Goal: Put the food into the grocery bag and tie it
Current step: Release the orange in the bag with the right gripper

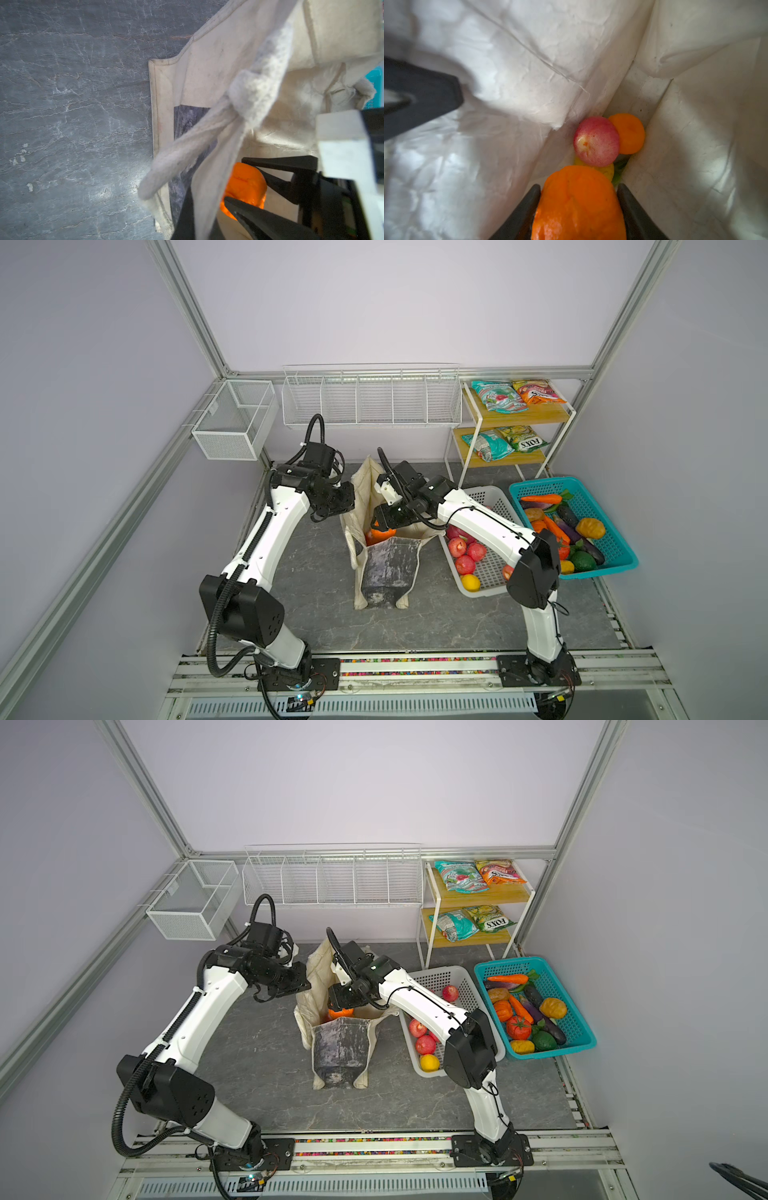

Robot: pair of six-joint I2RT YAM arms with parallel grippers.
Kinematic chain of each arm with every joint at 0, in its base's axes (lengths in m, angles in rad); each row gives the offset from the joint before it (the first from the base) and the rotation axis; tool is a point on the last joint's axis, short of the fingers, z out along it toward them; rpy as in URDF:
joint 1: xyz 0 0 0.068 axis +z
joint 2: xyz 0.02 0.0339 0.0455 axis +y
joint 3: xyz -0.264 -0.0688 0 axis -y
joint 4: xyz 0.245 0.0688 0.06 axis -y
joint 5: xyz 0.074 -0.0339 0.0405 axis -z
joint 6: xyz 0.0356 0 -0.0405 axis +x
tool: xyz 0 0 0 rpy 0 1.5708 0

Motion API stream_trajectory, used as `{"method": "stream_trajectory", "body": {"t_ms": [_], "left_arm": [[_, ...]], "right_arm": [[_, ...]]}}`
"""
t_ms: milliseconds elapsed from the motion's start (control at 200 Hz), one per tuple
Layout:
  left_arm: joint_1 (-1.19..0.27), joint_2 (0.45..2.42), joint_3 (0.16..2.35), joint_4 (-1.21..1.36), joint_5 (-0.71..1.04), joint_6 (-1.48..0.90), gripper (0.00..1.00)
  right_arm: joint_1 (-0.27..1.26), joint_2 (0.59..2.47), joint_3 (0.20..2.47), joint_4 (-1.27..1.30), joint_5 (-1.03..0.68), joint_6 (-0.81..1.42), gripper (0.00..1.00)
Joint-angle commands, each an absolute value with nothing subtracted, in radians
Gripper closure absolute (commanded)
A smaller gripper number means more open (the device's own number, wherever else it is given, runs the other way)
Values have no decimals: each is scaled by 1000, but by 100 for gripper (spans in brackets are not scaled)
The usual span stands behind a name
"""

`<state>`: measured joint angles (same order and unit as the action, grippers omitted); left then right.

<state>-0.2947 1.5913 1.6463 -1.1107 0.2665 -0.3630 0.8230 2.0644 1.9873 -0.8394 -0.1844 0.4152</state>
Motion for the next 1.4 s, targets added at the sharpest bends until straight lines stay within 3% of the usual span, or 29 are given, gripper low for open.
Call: {"method": "stream_trajectory", "body": {"t_ms": [0, 455, 720, 950, 1015, 1395], "left_arm": [[-298, 1575, 1621, -1077, 271, -368, 100], [-298, 1572, 1630, -1077, 259, -354, 100], [-298, 1569, 1634, -1072, 256, -340, 100], [-298, 1563, 1626, -1072, 246, -328, 100], [-298, 1560, 1626, -1072, 241, -322, 100], [-298, 1529, 1597, -1071, 228, -314, 100]], "right_arm": [[833, 2095, 1970, -838, -198, 396, 46], [841, 2167, 1947, -846, -177, 383, 39], [849, 2163, 1945, -847, -152, 390, 23], [857, 2131, 1974, -873, -102, 384, 0], [859, 2117, 1983, -873, -95, 383, 12], [869, 2025, 2160, -950, -16, 381, 12]]}}
